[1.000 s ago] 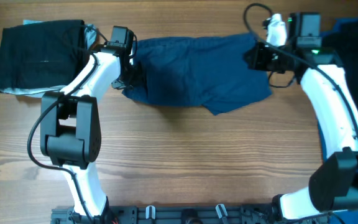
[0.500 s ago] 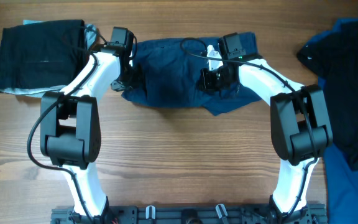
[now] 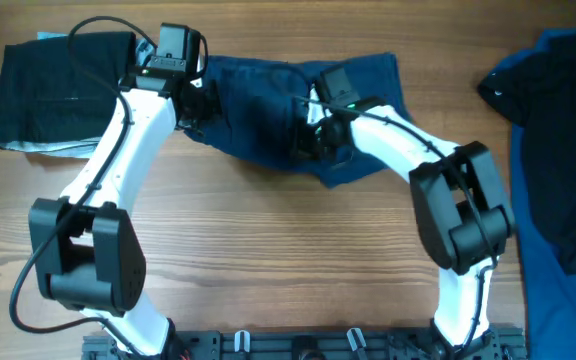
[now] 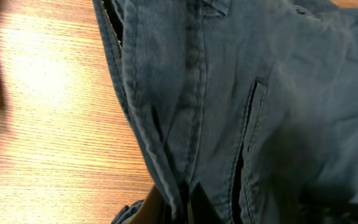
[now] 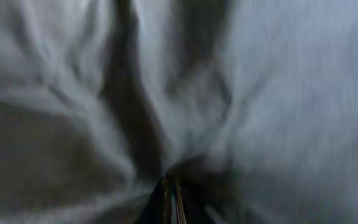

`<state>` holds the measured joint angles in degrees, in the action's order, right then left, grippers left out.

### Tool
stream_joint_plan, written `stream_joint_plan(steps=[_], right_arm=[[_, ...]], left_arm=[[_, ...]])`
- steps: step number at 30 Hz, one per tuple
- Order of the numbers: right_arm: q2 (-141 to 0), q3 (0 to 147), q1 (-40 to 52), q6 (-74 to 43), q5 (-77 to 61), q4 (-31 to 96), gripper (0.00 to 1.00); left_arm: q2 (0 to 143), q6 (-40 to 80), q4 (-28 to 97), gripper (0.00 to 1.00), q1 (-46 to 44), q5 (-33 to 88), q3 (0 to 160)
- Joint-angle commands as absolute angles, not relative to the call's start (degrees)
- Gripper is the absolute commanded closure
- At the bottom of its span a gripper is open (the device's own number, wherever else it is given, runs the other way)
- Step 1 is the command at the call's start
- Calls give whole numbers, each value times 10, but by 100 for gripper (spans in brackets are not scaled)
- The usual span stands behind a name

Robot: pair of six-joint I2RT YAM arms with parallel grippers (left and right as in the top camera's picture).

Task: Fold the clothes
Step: 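Carry the right end of the shorts leftward with right gripper toward the left gripper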

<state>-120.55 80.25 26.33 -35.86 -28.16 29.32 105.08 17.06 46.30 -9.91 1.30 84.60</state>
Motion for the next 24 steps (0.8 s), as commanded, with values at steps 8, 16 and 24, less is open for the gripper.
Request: stream_joint_plan(steps=[8,16,24], right_arm=[[-1207,828,284,-338,-258,300,96],[-1150,864,263,-287,-247,397,96],[-1195,794,302,-365,-295,287,96]], left_arm=[[1029,150,462,95,-98,-22,845],[962,137,472,93,-98,-25,869],[929,137,470,94,-99,-25,871]])
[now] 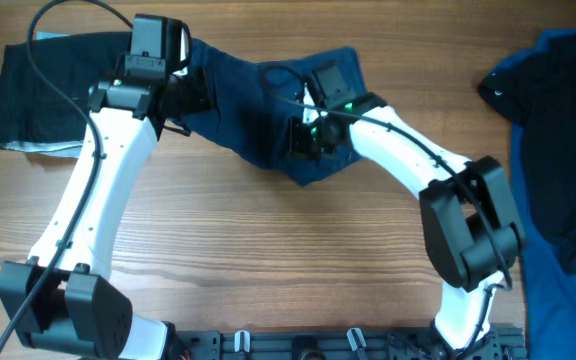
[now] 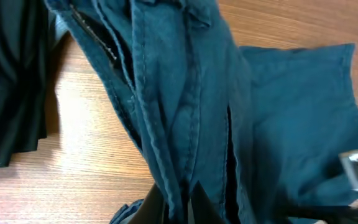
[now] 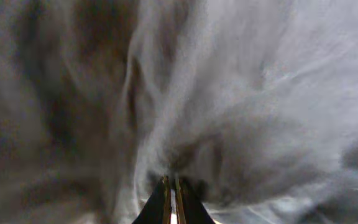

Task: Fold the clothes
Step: 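Carry the right end of the shorts leftward with right gripper toward the left gripper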

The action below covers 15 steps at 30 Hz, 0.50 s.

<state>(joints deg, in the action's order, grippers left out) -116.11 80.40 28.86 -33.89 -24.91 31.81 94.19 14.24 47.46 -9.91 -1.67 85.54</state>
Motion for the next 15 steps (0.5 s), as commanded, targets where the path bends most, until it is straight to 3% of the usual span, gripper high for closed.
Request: stream_joint_plan(steps=[1,10,15], right_arm=[[-1202,794,304,-365,-302,272,96],[-1207,811,286,-344,-328,245,96],[-1225,809,332,-377,-302,243,96]], left_arm=[[929,137,470,94,-98,-25,871],[938,137,490,96,-99,-25,870],[964,138,507,96,-99,-25,870]])
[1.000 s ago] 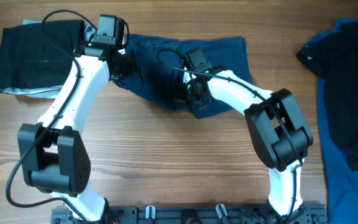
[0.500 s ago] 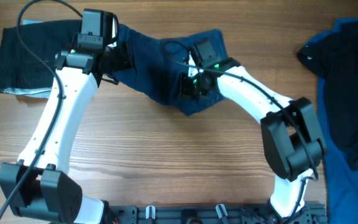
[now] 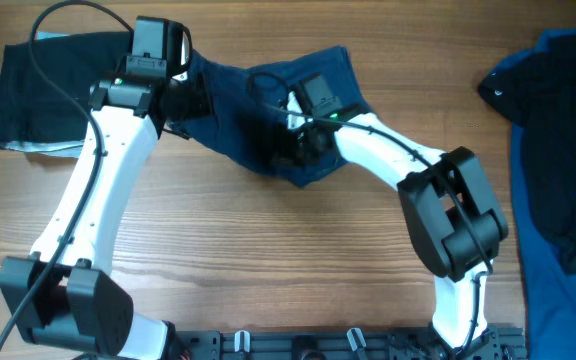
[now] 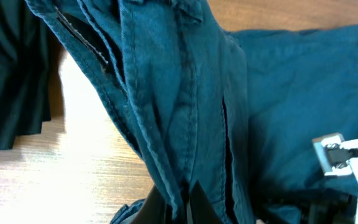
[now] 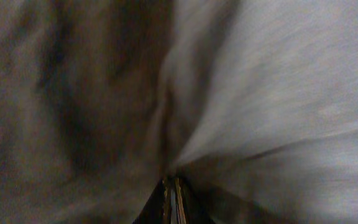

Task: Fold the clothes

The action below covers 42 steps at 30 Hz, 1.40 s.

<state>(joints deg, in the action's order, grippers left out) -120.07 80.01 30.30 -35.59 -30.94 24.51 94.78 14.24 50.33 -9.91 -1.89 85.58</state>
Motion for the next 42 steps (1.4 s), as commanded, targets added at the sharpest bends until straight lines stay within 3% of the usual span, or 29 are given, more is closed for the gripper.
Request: stream_joint_plan(steps=[1,7,15,23,28,31,42], right_arm=[[-1236,809,343,-394,-302,244,96],[-1261,799,362,-448,-302,246,96],[-1133,847,277,-226,-226,291,96],[-1189,847,193,-33,-130,313,96],[-1241,847,188,-31,-20,255,96],[-1243,847,171,-51,43,308,96],[-1243,747,109,-160,-49,422,96]], left_arm=[[965,137,509,96,-99,-25,870],[969,121,507,96,-99,-25,870],[975,107,500,96,-99,-25,870],[975,107,500,96,-99,-24,870],[975,107,501,96,-99,-25,870],[975,107,500,96,-99,-25,870],[982,107,497,96,-99,19,870]])
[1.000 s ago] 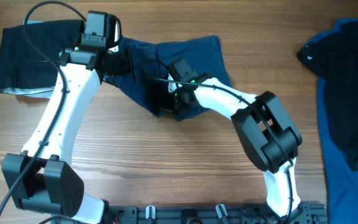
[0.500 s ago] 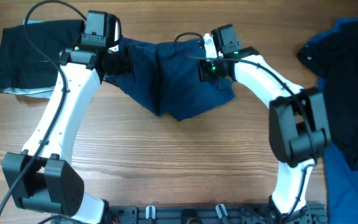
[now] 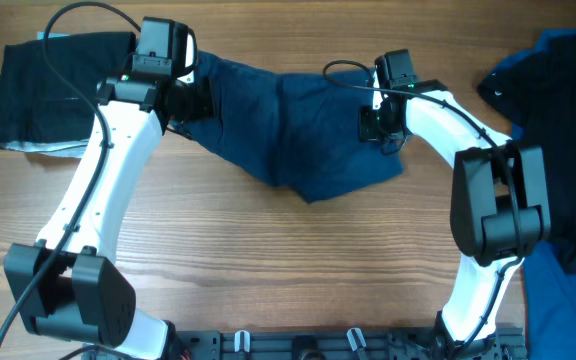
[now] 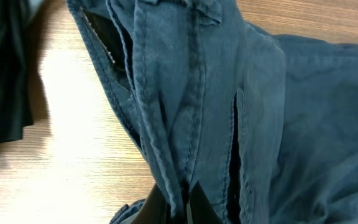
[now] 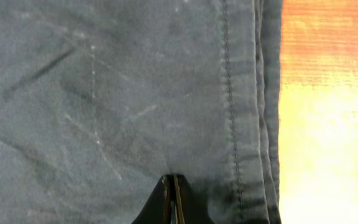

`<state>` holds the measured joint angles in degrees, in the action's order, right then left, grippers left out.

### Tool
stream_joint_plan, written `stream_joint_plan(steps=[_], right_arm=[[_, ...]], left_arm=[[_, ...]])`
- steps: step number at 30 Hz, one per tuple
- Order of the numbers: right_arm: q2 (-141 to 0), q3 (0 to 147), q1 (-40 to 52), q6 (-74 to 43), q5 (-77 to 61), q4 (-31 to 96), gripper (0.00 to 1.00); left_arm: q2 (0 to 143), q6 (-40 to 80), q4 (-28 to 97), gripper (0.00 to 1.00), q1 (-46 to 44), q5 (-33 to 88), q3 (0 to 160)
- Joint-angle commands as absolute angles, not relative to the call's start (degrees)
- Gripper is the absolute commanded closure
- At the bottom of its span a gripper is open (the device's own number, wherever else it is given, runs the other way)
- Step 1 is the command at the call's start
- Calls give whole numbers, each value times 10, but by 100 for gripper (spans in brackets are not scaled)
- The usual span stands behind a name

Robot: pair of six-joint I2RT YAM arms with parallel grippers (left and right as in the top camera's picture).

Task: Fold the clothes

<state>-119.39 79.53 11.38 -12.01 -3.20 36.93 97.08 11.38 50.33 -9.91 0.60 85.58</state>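
Dark blue shorts [image 3: 298, 140] lie spread across the far middle of the table, stretched between both grippers. My left gripper [image 3: 190, 103] is shut on their waistband at the left end; the left wrist view shows the jaws [image 4: 181, 198] pinching a seam of the shorts [image 4: 229, 93]. My right gripper [image 3: 380, 128] is shut on the right side of the shorts. In the right wrist view it [image 5: 173, 186] grips flat fabric [image 5: 104, 93] just left of a stitched hem.
A folded black garment [image 3: 58, 90] lies at the far left, its edge in the left wrist view [image 4: 2, 93]. A heap of blue clothes [image 3: 568, 130] covers the right edge. Wooden table [image 3: 268, 270] fills the near half.
My right gripper has gone from the bunched middle of the shorts to their right side. The shorts now lie wider and flatter. The left gripper holds the waistband in nearly the same place.
Both grippers were shut on the shorts at the far middle. The left one then stood further left near the black garment, and the shorts were bunched with the right gripper at their centre. Now the right gripper is far right and the shorts are stretched out.
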Motion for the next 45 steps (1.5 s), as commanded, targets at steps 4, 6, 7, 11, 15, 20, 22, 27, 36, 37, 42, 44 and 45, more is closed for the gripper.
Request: stream_joint_plan(steps=[4,6,7,11,15,20,22,27,36,37,42,44,45], right_arm=[[-1240,747,109,-180,-52,447,96],[-1227,765,109,-158,-52,442,96],[-1214,781,109,-150,-55,448,96],[-1145,853,109,-136,-157,460,96],[-1122,859,130,-222,-324,393,96],[-1140,844,204,-282,-282,295,96],[-1154,844,226,-303,-252,278,96],[-1216,843,266,-359,-237,222,96],[-1329,846,315,-475,-271,159,96],[-1313,856,307,-458,-274,159,96],[-1227,865,257,-404,-263,104,96],[-1226,865,244,-404,-263,89,96],[-1226,864,243,-399,-251,86,96]], left_arm=[[1027,97,494,96,-106,19,870],[1039,78,488,96,-114,17,870],[1039,79,487,96,-118,16,870],[1026,79,487,96,-131,3,870],[1012,79,491,96,-132,-1,870],[982,64,496,96,-133,-1,870],[974,64,505,96,-133,-1,870],[971,63,512,96,-133,-1,870],[971,62,513,96,-133,-1,870],[971,62,513,96,-133,-1,870],[971,62,513,96,-133,-1,870],[971,62,513,96,-133,-1,870],[971,62,513,96,-133,-1,870]])
